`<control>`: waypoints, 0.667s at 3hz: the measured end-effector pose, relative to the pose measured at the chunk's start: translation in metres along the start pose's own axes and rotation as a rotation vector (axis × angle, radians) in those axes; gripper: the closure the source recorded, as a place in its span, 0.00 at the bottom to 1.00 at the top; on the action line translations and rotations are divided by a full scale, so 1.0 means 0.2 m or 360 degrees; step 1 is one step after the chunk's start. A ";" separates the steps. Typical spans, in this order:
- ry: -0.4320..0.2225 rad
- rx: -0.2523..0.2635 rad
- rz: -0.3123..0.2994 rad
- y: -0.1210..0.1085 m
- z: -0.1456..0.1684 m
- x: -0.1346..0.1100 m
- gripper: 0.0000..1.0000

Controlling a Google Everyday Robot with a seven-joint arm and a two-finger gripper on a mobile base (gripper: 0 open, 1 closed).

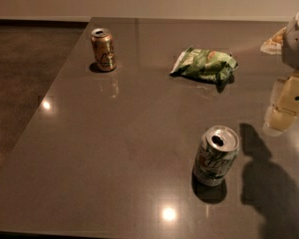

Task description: Move green jalapeno chip bag near 7up can

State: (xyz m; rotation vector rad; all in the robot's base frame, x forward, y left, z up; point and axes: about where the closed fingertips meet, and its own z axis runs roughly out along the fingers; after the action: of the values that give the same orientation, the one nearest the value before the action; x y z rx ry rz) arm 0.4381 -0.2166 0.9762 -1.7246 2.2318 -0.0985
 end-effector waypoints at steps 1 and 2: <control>0.0000 0.0000 0.0000 0.00 0.00 0.00 0.00; -0.0075 0.0028 0.0083 -0.15 0.03 0.00 0.00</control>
Offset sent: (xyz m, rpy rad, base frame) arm 0.0517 -0.0139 0.0032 0.0876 -0.0308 -0.0716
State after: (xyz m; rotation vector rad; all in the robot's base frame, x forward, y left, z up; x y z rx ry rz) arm 0.4680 -0.2243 0.9790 -1.6414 2.2332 -0.0644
